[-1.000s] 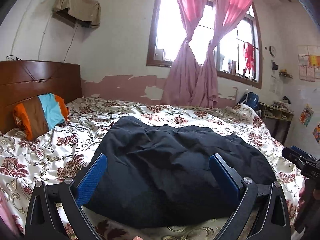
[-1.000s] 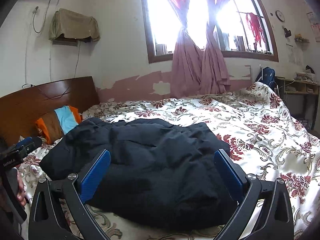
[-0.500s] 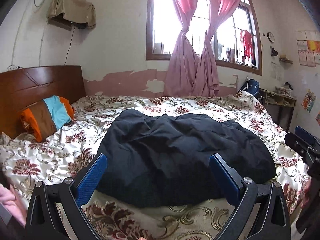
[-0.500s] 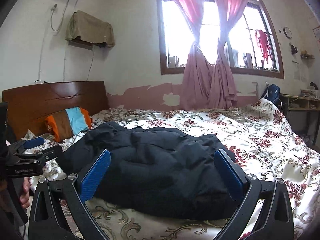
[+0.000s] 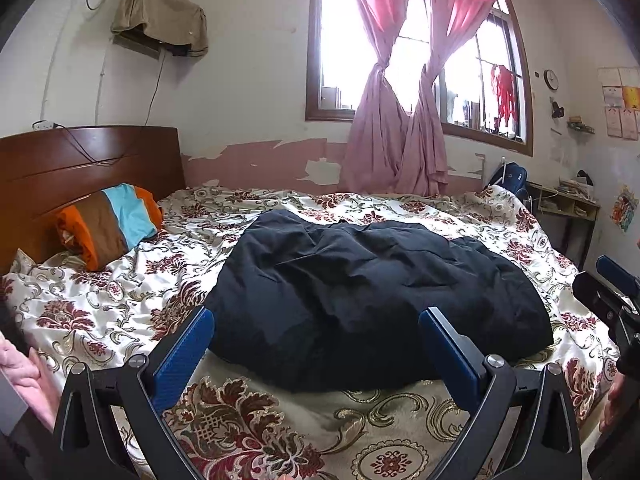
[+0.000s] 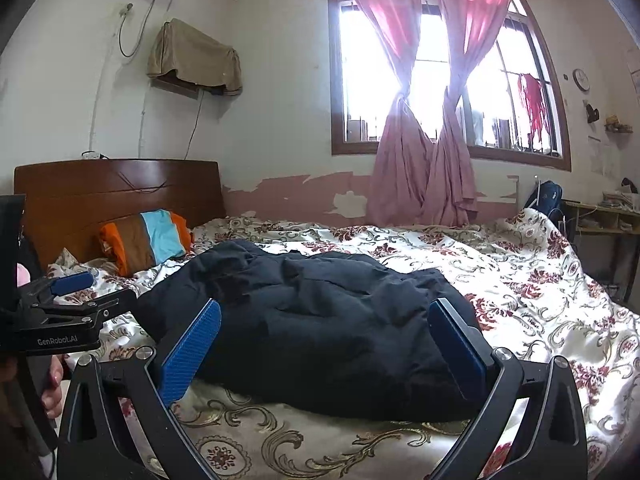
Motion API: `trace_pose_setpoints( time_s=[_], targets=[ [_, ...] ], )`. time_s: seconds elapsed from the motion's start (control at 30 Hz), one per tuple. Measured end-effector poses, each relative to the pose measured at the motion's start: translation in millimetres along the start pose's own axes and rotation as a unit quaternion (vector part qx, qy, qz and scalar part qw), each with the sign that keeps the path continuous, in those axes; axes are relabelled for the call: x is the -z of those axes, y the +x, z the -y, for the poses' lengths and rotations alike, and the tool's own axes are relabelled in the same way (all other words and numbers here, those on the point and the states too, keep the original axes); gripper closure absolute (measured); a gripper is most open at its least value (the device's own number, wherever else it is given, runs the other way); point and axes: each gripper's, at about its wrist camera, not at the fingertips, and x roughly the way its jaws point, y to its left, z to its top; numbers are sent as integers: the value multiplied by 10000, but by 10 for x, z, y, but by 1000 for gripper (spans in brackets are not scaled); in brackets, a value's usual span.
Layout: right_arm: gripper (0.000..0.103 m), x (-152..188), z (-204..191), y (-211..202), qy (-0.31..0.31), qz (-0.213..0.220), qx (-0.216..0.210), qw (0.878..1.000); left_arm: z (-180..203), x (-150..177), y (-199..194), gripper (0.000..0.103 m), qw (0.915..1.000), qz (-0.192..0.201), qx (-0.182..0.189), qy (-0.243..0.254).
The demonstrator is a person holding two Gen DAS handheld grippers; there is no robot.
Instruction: Fold large clothes
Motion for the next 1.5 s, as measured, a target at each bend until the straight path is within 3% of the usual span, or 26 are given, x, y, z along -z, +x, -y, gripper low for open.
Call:
trace_pose_setpoints(
  time_s=[0.53, 0.83, 1.2, 1.5],
  targets=[
    [2, 120, -94, -79, -96, 32, 25, 9999, -73, 108, -173, 0, 9997, 170, -153, -82],
    [2, 198, -109, -117, -27, -45, 4, 10000, -105, 173, -263, 0, 9997, 95, -36, -209],
    [2, 385, -86, -136, 170, -379, 124, 9991, -76, 267, -302, 0, 9999, 4, -103, -1],
    [2, 543, -13, -121, 312, -658, 216, 9971, -78, 378, -212, 0, 9995, -302, -22, -13]
  ],
)
